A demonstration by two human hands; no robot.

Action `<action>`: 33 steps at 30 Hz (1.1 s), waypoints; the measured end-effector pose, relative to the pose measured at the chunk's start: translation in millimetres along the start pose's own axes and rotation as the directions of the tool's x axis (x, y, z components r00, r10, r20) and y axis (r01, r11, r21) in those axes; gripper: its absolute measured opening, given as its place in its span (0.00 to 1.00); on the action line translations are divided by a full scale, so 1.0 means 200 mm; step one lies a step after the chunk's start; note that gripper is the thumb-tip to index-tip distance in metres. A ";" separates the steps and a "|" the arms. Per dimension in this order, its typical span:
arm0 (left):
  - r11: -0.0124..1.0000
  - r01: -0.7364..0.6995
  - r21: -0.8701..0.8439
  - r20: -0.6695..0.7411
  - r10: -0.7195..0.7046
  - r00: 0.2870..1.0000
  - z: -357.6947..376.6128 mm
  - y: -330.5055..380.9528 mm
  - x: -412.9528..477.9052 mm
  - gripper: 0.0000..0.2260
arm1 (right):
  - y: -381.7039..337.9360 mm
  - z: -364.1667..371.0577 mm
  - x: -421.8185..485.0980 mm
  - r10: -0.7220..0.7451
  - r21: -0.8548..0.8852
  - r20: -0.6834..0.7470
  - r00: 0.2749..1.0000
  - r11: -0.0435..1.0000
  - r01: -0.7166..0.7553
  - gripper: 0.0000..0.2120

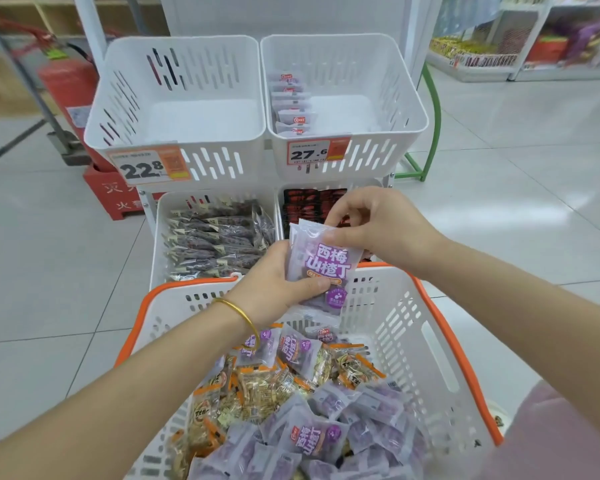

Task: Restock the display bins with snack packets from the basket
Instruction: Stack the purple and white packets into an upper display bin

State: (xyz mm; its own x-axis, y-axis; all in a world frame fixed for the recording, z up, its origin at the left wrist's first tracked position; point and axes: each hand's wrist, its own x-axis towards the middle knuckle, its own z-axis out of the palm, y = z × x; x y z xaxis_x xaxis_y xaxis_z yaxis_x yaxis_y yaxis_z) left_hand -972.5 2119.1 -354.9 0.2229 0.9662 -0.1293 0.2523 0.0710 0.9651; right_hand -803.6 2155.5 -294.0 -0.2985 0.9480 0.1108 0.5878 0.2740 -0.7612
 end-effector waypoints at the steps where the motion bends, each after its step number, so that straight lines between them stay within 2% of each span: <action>1: 1.000 -0.023 -0.003 -0.006 0.023 1.000 0.00 0.00 0.00 0.18 | -0.01 0.00 0.01 -0.020 -0.082 -0.031 0.999 0.996 0.017 0.11; 2: 0.999 -0.048 -0.014 -0.006 0.048 0.999 0.00 0.01 0.00 0.18 | -0.01 -0.01 0.01 -0.015 -0.115 -0.024 1.000 0.993 0.013 0.16; 3: 0.997 -0.075 -0.015 -0.009 0.075 0.997 -0.01 0.03 0.01 0.20 | -0.02 -0.03 0.02 0.024 -0.072 0.042 0.999 0.997 -0.021 0.21; 5: 0.991 -0.135 -0.009 -0.019 0.135 0.991 -0.03 0.07 0.03 0.30 | -0.03 -0.08 0.02 0.133 0.139 0.282 0.950 0.974 -0.178 0.25; 7: 0.984 -0.179 0.025 -0.022 0.180 0.983 -0.07 0.12 0.09 0.39 | -0.04 -0.14 0.04 0.125 0.258 0.432 0.893 0.932 -0.255 0.18; 9: 0.971 -0.215 0.102 -0.006 0.217 0.976 -0.10 0.19 0.18 0.42 | -0.04 -0.19 0.11 0.089 0.271 0.423 0.902 0.937 -0.219 0.13; 11: 0.949 -0.261 0.177 0.001 0.265 0.964 -0.11 0.27 0.29 0.43 | -0.04 -0.25 0.21 0.075 0.249 0.351 0.933 0.953 -0.171 0.11; 13: 0.883 -0.313 0.349 -0.056 0.353 0.934 -0.15 0.36 0.41 0.43 | -0.05 -0.34 0.33 0.067 0.262 0.199 0.978 0.958 -0.119 0.14; 15: 0.714 -0.293 0.636 -0.153 0.488 0.859 -0.21 0.42 0.54 0.42 | -0.05 -0.45 0.49 0.075 0.325 -0.051 0.996 0.944 -0.055 0.19; 16: 0.626 -0.239 0.742 -0.175 0.525 0.833 -0.25 0.43 0.60 0.41 | -0.03 -0.50 0.58 0.073 0.323 -0.177 0.981 0.946 -0.012 0.21; 18: 0.496 -0.108 0.862 -0.175 0.489 0.854 -0.30 0.44 0.70 0.42 | 0.02 -0.56 0.77 0.035 0.186 -0.354 0.934 0.982 0.034 0.23; 20: 0.381 0.010 0.925 -0.164 0.375 0.912 -0.33 0.41 0.77 0.43 | 0.10 -0.55 0.93 0.003 -0.064 -0.376 0.926 0.997 -0.029 0.24; 23: 0.270 0.069 0.960 -0.152 0.298 0.942 -0.31 0.34 0.82 0.43 | 0.23 -0.45 1.04 0.067 -0.338 -0.277 0.959 0.927 -0.162 0.21; 26: 0.236 0.071 0.969 -0.154 0.354 0.922 -0.31 0.28 0.83 0.44 | 0.31 -0.38 1.09 0.049 -0.409 -0.174 0.983 0.905 -0.118 0.19; 28: 0.255 0.051 0.966 -0.151 0.391 0.908 -0.31 0.26 0.83 0.44 | 0.31 -0.36 1.12 0.083 -0.432 -0.002 0.997 0.899 -0.075 0.16; 30: 0.265 0.038 0.964 -0.146 0.405 0.903 -0.32 0.25 0.83 0.45 | 0.28 -0.37 1.13 0.190 -0.455 0.208 0.959 0.887 -0.078 0.15; 33: 0.280 0.031 0.960 -0.148 0.407 0.902 -0.32 0.25 0.84 0.45 | 0.23 -0.42 1.12 0.390 -0.318 0.366 0.845 0.906 -0.281 0.17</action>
State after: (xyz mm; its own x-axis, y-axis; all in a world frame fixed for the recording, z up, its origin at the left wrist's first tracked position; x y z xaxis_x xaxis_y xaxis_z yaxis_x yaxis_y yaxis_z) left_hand -982.9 2300.7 -313.9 0.1645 0.9366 0.3093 0.9811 -0.1879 0.0471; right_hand -780.5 2393.1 -251.1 -0.2977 0.8486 -0.4373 0.8550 0.0332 -0.5176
